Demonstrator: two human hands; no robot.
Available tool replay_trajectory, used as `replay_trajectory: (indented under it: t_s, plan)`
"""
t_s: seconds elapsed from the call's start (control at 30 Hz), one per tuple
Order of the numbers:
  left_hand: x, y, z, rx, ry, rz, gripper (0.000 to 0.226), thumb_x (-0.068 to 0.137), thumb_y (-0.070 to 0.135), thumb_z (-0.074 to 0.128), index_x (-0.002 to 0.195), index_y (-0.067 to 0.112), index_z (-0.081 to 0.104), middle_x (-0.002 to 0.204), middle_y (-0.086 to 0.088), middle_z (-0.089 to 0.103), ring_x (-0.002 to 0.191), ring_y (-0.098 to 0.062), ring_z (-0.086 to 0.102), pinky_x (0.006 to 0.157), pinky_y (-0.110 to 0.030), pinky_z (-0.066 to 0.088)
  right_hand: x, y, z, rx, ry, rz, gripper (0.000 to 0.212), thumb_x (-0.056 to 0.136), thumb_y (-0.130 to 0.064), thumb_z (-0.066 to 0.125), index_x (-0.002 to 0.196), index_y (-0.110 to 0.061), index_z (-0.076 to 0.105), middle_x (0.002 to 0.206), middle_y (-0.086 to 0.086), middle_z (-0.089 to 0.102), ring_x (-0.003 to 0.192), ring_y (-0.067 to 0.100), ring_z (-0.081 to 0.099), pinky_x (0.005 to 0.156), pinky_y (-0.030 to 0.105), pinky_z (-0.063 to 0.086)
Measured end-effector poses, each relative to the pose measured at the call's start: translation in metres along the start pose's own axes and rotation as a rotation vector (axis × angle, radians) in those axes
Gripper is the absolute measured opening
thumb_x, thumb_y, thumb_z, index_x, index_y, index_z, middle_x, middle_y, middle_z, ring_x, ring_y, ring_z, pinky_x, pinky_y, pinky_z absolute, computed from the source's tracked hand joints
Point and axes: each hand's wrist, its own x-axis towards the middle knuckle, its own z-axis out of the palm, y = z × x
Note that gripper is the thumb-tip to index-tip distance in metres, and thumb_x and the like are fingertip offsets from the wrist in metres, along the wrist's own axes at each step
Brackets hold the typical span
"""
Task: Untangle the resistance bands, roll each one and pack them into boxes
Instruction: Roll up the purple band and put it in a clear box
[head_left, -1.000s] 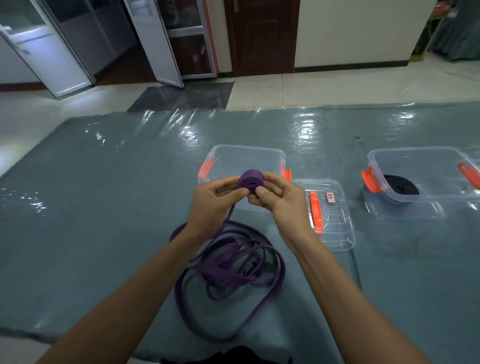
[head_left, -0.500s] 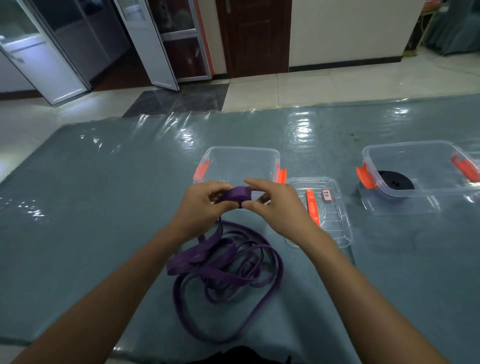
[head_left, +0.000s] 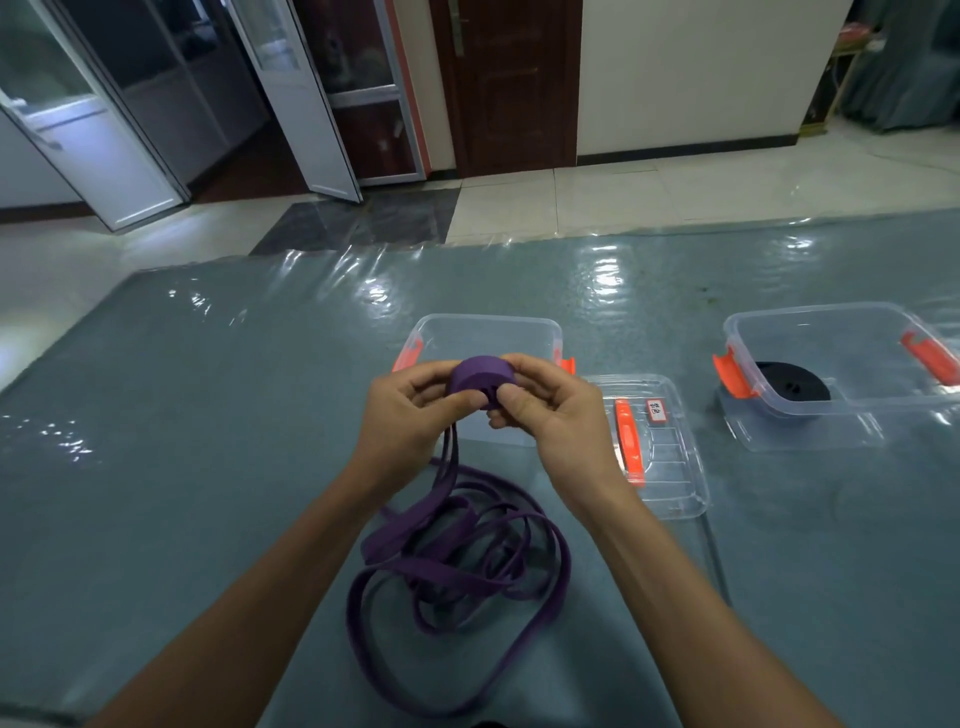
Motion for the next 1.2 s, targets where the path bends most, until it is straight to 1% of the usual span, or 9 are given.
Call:
replay_trajectory:
  t_s: [0.17, 0.27, 0.33, 0.47, 0.7, 0.83, 1.0, 1.1, 1.2]
  plan:
    - [0.002, -0.009, -0.018, 0.504, -0.102, 0.186, 0.024, 0.080, 0.027, 0.078, 0.101, 0.015, 0.075, 0.090, -0.001, 0.073, 0.083, -0.021, 0.068, 0.078, -0.041, 0.055, 0.003, 0.002, -0.014, -0.748, -0.099, -0.224, 0.033, 0.085, -0.013, 0.075, 0.117, -0.022, 0.071, 0.101, -0.008, 0.070, 0.077, 0.009, 0.065, 0.079, 0.031, 0.056]
    - [0.003, -0.005, -0.020, 0.527, -0.147, 0.184, 0.026, 0.079, 0.034, 0.078, 0.099, 0.019, 0.075, 0.088, 0.000, 0.073, 0.081, -0.022, 0.068, 0.079, -0.045, 0.054, 0.005, -0.008, -0.016, -0.946, -0.196, -0.306, 0.030, 0.085, -0.015, 0.075, 0.113, -0.023, 0.071, 0.096, -0.009, 0.064, 0.076, 0.010, 0.060, 0.080, 0.029, 0.052]
    - [0.002, 0.002, -0.015, 0.348, -0.129, 0.108, 0.025, 0.079, 0.021, 0.082, 0.102, 0.016, 0.074, 0.093, -0.001, 0.075, 0.088, -0.020, 0.072, 0.086, -0.039, 0.057, 0.005, -0.012, -0.015, -0.861, -0.161, -0.262, 0.025, 0.085, -0.010, 0.074, 0.106, -0.022, 0.071, 0.092, -0.006, 0.067, 0.076, 0.014, 0.063, 0.078, 0.029, 0.053]
    - [0.003, 0.011, -0.004, -0.001, -0.024, 0.015, 0.032, 0.081, -0.007, 0.072, 0.101, 0.018, 0.071, 0.093, 0.006, 0.078, 0.091, -0.010, 0.073, 0.083, -0.021, 0.055, 0.004, -0.014, -0.011, -0.233, -0.045, -0.036, 0.028, 0.087, 0.007, 0.066, 0.112, -0.005, 0.069, 0.093, 0.012, 0.075, 0.077, 0.020, 0.072, 0.077, 0.029, 0.058]
    - [-0.005, 0.000, -0.001, -0.081, 0.035, -0.026, 0.031, 0.085, -0.005, 0.068, 0.103, 0.019, 0.072, 0.096, 0.004, 0.078, 0.093, -0.012, 0.073, 0.086, -0.021, 0.054, -0.008, 0.009, 0.004, 0.218, -0.001, 0.152, 0.028, 0.090, 0.010, 0.061, 0.114, -0.005, 0.067, 0.102, 0.014, 0.075, 0.091, 0.025, 0.073, 0.084, 0.036, 0.059]
    - [-0.009, -0.009, -0.011, 0.055, 0.005, -0.010, 0.031, 0.085, -0.005, 0.071, 0.102, 0.021, 0.073, 0.096, 0.005, 0.078, 0.092, -0.012, 0.072, 0.086, -0.023, 0.055, -0.012, 0.016, 0.003, 0.088, -0.018, 0.157, 0.030, 0.089, 0.004, 0.067, 0.116, -0.008, 0.067, 0.106, 0.009, 0.075, 0.091, 0.027, 0.074, 0.085, 0.039, 0.060]
    - [-0.006, -0.014, -0.026, 0.523, -0.174, 0.193, 0.022, 0.086, 0.015, 0.074, 0.108, 0.012, 0.073, 0.096, 0.000, 0.073, 0.089, -0.020, 0.069, 0.083, -0.042, 0.056, -0.005, 0.010, -0.005, -0.765, -0.134, -0.250, 0.038, 0.087, -0.023, 0.075, 0.124, -0.027, 0.069, 0.111, -0.013, 0.072, 0.073, 0.009, 0.068, 0.072, 0.018, 0.056]
    - [-0.002, -0.009, -0.025, 0.565, -0.186, 0.235, 0.024, 0.085, 0.019, 0.074, 0.107, 0.012, 0.073, 0.096, 0.001, 0.072, 0.090, -0.019, 0.068, 0.082, -0.041, 0.055, -0.001, -0.001, -0.005, -0.651, -0.192, -0.173, 0.028, 0.087, -0.012, 0.073, 0.108, -0.031, 0.073, 0.089, -0.010, 0.074, 0.065, 0.015, 0.067, 0.065, 0.028, 0.059]
    - [-0.002, -0.005, -0.018, 0.363, -0.069, 0.146, 0.027, 0.083, 0.009, 0.079, 0.109, 0.008, 0.073, 0.102, -0.003, 0.074, 0.094, -0.020, 0.072, 0.086, -0.031, 0.058, 0.001, -0.003, -0.003, -0.397, -0.101, -0.083, 0.031, 0.086, -0.003, 0.071, 0.100, -0.030, 0.070, 0.085, 0.001, 0.075, 0.060, 0.024, 0.070, 0.067, 0.037, 0.061]
